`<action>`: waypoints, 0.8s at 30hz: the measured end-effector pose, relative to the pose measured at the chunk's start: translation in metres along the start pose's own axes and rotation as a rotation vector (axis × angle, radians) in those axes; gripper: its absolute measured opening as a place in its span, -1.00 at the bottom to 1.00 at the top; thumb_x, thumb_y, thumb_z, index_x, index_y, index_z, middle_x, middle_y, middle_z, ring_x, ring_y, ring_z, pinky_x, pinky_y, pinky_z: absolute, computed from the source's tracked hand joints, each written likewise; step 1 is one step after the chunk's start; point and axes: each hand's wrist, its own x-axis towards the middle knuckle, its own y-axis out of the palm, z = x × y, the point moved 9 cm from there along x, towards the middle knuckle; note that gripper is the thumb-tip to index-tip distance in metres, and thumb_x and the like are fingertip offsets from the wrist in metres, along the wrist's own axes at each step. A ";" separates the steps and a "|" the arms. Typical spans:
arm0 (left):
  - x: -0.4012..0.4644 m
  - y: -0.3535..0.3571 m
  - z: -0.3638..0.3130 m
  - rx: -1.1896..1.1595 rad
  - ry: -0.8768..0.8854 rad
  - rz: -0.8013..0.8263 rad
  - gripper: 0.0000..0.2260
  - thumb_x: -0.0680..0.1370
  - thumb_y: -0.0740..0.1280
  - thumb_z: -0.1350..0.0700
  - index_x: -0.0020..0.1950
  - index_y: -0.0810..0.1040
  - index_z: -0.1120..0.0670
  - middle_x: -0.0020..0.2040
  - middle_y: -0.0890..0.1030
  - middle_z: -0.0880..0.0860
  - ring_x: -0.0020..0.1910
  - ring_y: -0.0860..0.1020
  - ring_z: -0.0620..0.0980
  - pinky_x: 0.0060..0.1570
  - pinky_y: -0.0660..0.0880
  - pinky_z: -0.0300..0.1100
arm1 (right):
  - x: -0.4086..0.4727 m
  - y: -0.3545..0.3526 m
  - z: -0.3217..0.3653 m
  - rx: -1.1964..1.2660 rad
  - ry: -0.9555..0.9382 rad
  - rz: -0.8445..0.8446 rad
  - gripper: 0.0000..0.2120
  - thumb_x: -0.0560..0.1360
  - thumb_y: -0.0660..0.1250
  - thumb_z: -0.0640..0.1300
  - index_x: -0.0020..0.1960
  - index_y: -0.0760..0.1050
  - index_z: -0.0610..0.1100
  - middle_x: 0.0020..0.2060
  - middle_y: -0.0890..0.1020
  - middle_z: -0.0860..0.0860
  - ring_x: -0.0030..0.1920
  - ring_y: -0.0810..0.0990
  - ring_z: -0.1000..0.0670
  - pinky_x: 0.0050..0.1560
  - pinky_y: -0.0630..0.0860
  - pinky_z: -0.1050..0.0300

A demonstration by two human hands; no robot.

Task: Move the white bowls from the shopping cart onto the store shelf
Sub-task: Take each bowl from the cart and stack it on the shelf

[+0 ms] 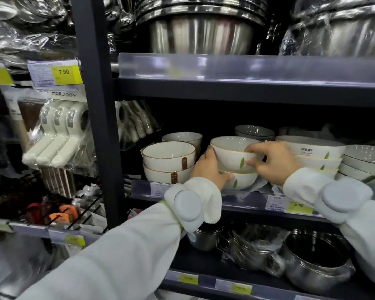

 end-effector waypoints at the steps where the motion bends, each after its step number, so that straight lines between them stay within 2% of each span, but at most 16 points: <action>1: 0.000 0.001 0.001 -0.010 -0.006 0.005 -0.23 0.43 0.43 0.02 0.49 0.07 0.11 0.37 0.41 0.10 0.33 0.41 0.11 0.26 0.37 -0.09 | 0.000 0.004 -0.001 0.003 -0.001 0.016 -0.89 0.40 0.35 -0.23 -0.09 0.59 -0.11 -0.18 0.67 -0.11 -0.13 0.53 -0.09 -0.13 0.32 0.17; 6: 0.000 0.004 0.007 -0.021 -0.033 0.021 -0.20 0.44 0.42 -0.02 0.50 0.01 0.12 0.37 0.43 0.09 0.35 0.41 0.10 0.28 0.37 -0.08 | -0.002 0.017 -0.008 0.016 0.005 0.052 -0.87 0.39 0.35 -0.22 -0.11 0.59 -0.04 -0.21 0.64 -0.06 -0.14 0.53 -0.08 -0.11 0.44 0.08; 9: 0.000 0.005 0.008 -0.037 -0.046 0.022 -0.14 0.45 0.41 -0.02 0.53 -0.08 0.13 0.42 0.38 0.10 0.38 0.37 0.10 0.31 0.34 -0.10 | -0.006 0.021 -0.006 0.023 -0.017 0.079 -0.88 0.40 0.35 -0.23 -0.09 0.59 -0.08 -0.26 0.60 -0.03 -0.19 0.50 -0.06 -0.14 0.37 0.13; 11: 0.000 0.005 0.010 -0.049 -0.052 0.023 -0.13 0.45 0.41 -0.02 0.54 -0.09 0.13 0.44 0.36 0.10 0.40 0.35 0.09 0.34 0.32 -0.10 | -0.008 0.024 -0.006 0.033 -0.027 0.100 -0.88 0.42 0.34 -0.21 -0.07 0.59 -0.08 -0.23 0.61 -0.04 -0.17 0.50 -0.05 -0.13 0.35 0.14; 24: 0.002 0.007 0.013 -0.037 -0.060 0.015 -0.23 0.43 0.43 -0.03 0.48 0.10 0.16 0.40 0.41 0.11 0.36 0.40 0.11 0.31 0.37 -0.07 | -0.015 0.023 -0.003 0.067 0.013 0.090 -0.85 0.44 0.31 -0.22 -0.06 0.60 -0.06 -0.16 0.66 -0.07 -0.11 0.54 -0.08 -0.05 0.49 0.05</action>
